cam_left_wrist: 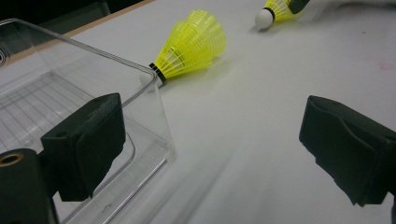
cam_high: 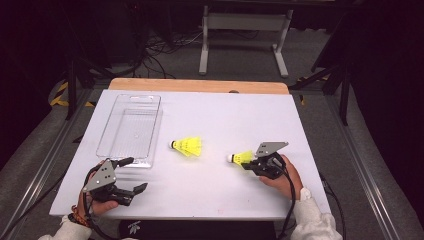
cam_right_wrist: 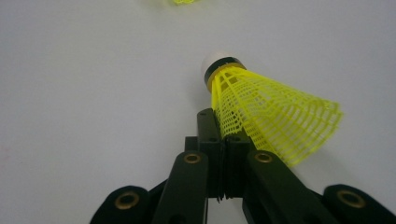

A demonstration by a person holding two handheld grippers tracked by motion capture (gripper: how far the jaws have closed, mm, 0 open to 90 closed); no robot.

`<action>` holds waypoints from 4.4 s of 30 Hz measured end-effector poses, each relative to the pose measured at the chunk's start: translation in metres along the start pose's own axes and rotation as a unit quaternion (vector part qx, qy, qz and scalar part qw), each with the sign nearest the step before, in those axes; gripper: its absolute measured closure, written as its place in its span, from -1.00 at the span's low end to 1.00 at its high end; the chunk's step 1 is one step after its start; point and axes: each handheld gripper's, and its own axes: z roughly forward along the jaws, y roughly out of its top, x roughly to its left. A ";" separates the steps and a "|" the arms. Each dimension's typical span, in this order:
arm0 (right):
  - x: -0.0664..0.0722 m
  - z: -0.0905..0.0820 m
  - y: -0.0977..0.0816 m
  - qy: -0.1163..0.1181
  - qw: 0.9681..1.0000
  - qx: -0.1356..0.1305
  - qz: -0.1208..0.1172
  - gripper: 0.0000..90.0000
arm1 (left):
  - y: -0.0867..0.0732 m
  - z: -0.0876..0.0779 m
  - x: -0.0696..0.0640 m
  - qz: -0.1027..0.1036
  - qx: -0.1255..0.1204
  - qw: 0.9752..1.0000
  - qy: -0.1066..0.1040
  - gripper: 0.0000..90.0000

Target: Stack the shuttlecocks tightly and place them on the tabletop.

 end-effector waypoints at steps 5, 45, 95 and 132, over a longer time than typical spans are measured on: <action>0.000 -0.001 0.000 -0.006 1.000 -0.005 -0.001 0.99 | 0.000 0.000 0.000 0.001 0.000 1.000 0.000 -0.83; 0.005 0.003 0.026 -0.034 0.997 -0.076 0.004 1.00 | 0.000 -0.001 0.000 0.001 -0.003 1.000 0.002 -0.83; 0.026 0.074 0.072 0.014 0.998 -0.043 -0.037 0.99 | -0.001 0.000 0.001 -0.002 -0.001 1.000 0.001 -0.82; 0.027 0.096 0.077 0.023 0.999 -0.018 -0.034 0.84 | -0.001 0.000 0.002 -0.002 0.001 1.000 -0.004 -0.82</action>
